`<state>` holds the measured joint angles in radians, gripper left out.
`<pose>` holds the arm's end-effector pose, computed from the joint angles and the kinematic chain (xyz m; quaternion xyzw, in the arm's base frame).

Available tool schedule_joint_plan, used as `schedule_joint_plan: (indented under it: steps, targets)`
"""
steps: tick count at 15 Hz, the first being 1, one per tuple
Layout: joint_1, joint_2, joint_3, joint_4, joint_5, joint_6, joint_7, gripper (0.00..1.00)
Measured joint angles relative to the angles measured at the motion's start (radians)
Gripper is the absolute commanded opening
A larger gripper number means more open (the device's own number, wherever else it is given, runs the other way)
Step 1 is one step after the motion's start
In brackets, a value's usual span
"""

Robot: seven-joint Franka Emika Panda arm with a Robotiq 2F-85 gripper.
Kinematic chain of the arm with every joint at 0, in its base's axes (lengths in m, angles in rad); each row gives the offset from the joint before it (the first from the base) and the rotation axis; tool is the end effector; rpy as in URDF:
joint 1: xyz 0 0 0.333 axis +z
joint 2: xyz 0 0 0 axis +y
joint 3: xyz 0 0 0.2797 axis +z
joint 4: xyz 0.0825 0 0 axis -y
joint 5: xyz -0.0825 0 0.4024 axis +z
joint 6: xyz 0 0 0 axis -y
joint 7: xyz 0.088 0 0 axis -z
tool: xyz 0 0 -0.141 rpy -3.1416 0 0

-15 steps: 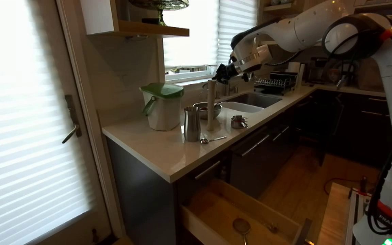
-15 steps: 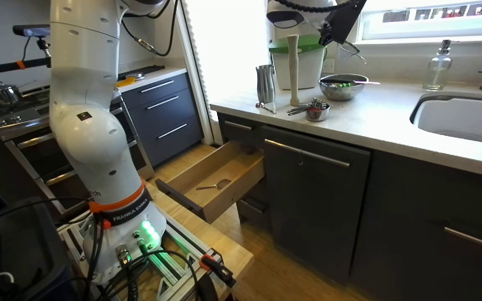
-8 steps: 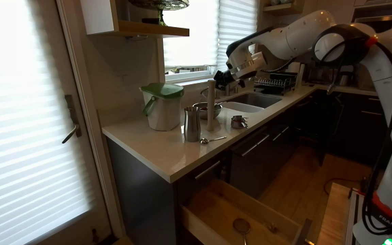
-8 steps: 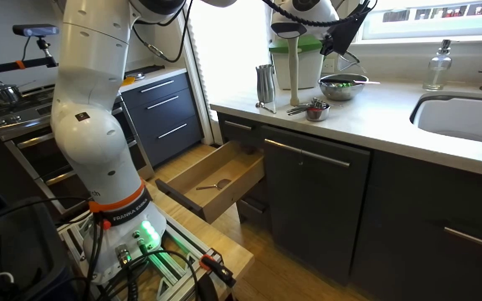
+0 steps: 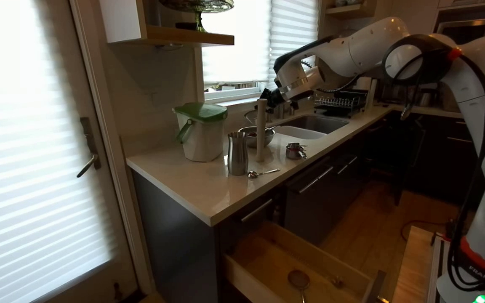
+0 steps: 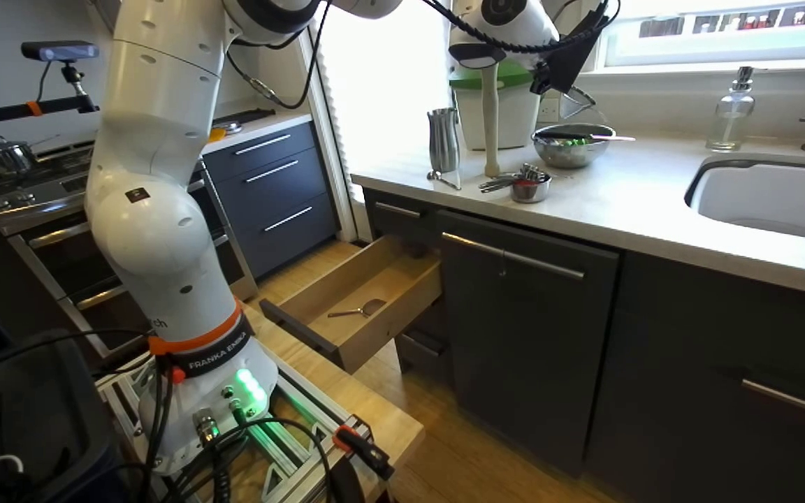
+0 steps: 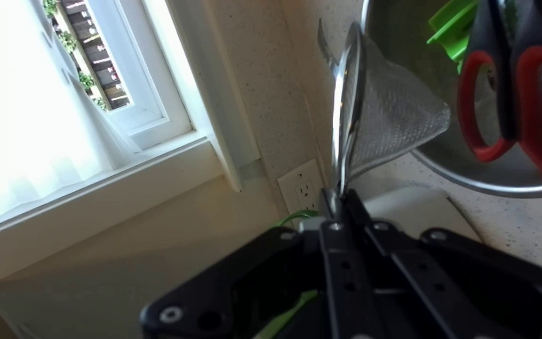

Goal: Remove the strainer from the silver tin and put it in the silver bowl

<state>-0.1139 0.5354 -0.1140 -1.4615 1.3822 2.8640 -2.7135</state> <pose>0.7371 -0.2018 0.3868 0.6722 0.5258 0.4304 0.2939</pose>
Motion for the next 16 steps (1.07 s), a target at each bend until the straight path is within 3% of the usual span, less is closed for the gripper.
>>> schedule_joint_plan:
  steps: [13,14,16]
  targets:
    - [-0.037,0.09,0.023,0.061,0.001,0.019,0.0,0.01]
    - [-0.042,0.093,0.027,0.063,0.001,0.019,0.0,0.29]
    - [-0.051,0.1,0.036,0.072,0.002,0.019,0.0,0.36]
